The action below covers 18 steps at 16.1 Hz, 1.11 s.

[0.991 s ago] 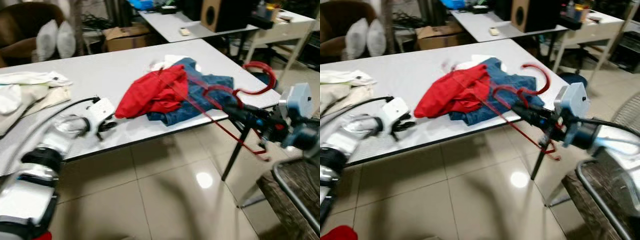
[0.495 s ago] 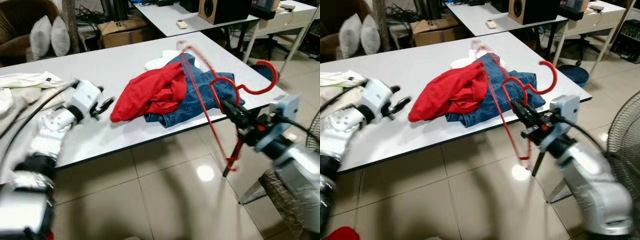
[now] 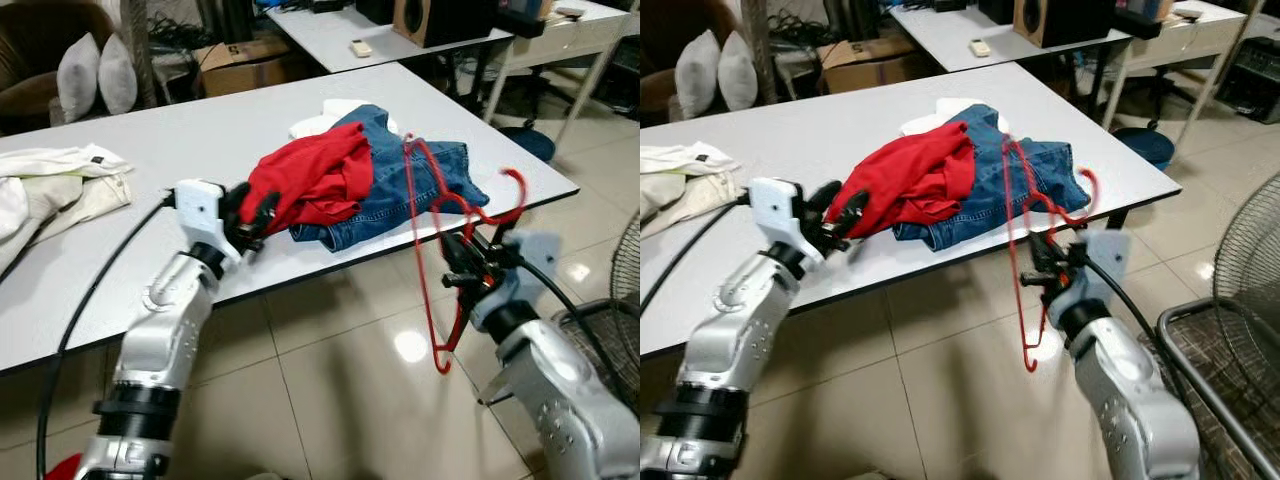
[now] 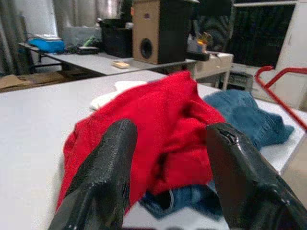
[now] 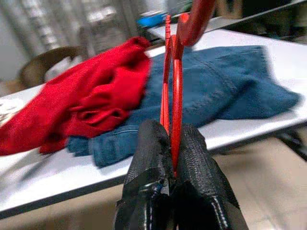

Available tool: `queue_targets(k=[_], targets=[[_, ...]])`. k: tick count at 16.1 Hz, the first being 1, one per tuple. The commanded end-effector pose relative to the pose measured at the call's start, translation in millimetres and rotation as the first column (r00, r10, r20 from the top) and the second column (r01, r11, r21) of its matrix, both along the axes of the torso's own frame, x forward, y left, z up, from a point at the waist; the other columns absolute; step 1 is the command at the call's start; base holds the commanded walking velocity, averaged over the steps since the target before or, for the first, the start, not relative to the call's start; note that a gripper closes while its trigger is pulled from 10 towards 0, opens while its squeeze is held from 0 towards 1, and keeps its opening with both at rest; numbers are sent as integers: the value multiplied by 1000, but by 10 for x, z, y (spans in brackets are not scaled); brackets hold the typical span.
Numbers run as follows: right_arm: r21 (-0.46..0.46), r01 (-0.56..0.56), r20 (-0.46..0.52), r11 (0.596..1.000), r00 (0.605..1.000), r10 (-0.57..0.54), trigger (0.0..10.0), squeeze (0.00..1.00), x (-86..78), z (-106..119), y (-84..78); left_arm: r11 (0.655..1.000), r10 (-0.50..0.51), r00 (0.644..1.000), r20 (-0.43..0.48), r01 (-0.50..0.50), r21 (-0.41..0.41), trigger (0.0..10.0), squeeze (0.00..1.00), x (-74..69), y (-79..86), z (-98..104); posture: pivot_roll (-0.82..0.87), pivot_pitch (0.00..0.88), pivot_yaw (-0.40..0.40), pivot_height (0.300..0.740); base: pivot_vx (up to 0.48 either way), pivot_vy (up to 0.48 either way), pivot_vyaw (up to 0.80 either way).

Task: Hang hanger

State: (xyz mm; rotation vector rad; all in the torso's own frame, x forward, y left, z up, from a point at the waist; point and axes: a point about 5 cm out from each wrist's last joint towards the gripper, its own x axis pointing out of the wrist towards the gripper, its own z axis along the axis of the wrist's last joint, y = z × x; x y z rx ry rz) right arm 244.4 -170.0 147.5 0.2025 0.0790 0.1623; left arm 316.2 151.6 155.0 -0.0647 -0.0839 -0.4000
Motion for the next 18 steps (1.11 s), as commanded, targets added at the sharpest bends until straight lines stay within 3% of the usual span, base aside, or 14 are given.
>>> queue_targets(k=[1,4,7,13,18], targets=[[-33,-15,18,999,1000,16,10000,0,-15,7,15,998,30,999,-28,-28,59,10000,0,-59,69,-44,-176,0,68,740,0,349,0],[-192,-122,41,974,990,133,10000,0,-5,2,168,993,68,995,-68,-62,96,10000,0,-254,158,-125,-154,0,45,740,0,353,0],[-158,-70,71,985,994,82,10000,0,34,36,168,983,111,989,-93,-96,155,10000,0,-356,260,-237,-175,0,33,740,0,391,0],[-158,-58,87,986,994,72,10000,0,56,17,91,983,113,991,-69,-101,153,10000,0,-292,175,-141,-134,0,30,740,0,434,0],[-162,-117,74,980,989,130,10000,0,81,-33,243,969,177,981,-77,-160,188,10000,0,-377,396,-151,-128,0,29,740,0,445,0]])
